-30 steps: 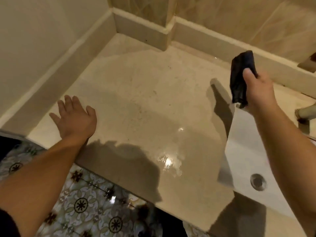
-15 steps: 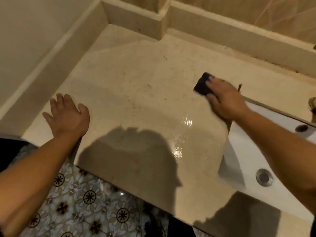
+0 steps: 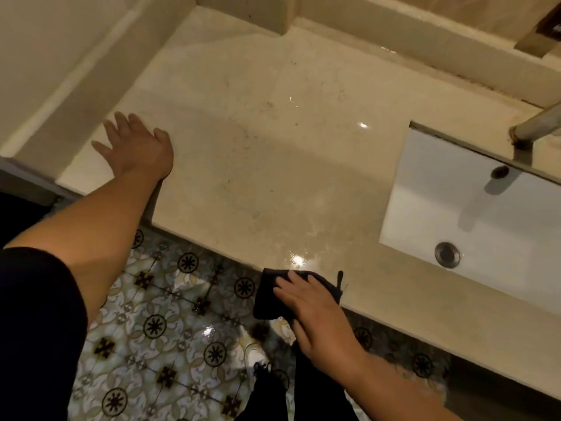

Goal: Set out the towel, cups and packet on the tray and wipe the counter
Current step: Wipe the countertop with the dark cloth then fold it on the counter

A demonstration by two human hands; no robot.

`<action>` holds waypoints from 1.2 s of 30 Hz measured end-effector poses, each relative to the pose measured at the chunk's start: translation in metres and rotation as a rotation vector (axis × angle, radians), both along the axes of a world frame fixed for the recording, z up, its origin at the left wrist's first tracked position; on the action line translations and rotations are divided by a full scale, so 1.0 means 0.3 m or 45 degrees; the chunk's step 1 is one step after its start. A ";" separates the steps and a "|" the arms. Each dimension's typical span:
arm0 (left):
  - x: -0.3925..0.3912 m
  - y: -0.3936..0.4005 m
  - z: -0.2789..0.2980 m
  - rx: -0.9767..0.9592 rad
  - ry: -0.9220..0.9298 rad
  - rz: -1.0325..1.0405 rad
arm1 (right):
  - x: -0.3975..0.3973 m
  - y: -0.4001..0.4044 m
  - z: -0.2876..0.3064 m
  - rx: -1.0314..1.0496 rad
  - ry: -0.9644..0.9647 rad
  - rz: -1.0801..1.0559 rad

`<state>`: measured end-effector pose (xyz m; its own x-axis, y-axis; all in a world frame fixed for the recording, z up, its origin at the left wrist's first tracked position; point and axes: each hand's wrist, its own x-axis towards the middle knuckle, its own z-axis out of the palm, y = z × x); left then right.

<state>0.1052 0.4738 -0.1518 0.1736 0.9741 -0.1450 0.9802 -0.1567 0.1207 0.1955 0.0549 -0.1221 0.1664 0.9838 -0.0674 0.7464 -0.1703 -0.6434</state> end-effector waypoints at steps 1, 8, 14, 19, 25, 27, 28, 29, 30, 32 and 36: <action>0.002 -0.001 -0.001 -0.006 -0.005 -0.004 | -0.018 -0.007 0.001 0.020 0.108 -0.064; 0.003 -0.004 0.004 -0.004 0.000 -0.002 | 0.005 0.104 0.117 -0.344 2.608 -0.856; 0.004 -0.003 0.005 -0.003 -0.003 0.010 | 0.102 0.184 0.182 -0.176 2.857 -0.968; 0.000 -0.001 -0.003 0.006 0.009 0.013 | 0.465 0.272 0.250 0.104 2.364 -1.005; 0.003 -0.006 -0.004 0.031 0.016 0.026 | 1.071 0.589 0.272 0.377 1.003 -1.271; 0.005 -0.005 -0.006 0.046 0.010 0.025 | 1.226 0.693 0.208 0.243 0.557 -1.310; 0.005 -0.003 -0.005 0.053 0.005 0.026 | 1.287 0.742 0.162 0.162 0.369 -1.248; 0.005 -0.003 -0.005 0.059 0.001 0.027 | 1.335 0.785 0.112 0.074 0.178 -1.133; 0.005 -0.003 -0.006 0.068 0.002 0.028 | 1.368 0.821 0.060 -0.009 -0.004 -0.989; 0.006 -0.003 -0.010 0.088 0.013 0.028 | 1.413 0.879 -0.039 -0.080 -0.301 -0.722; 0.008 0.010 -0.011 0.106 0.005 0.033 | 1.423 0.906 -0.081 -0.108 -0.590 -0.495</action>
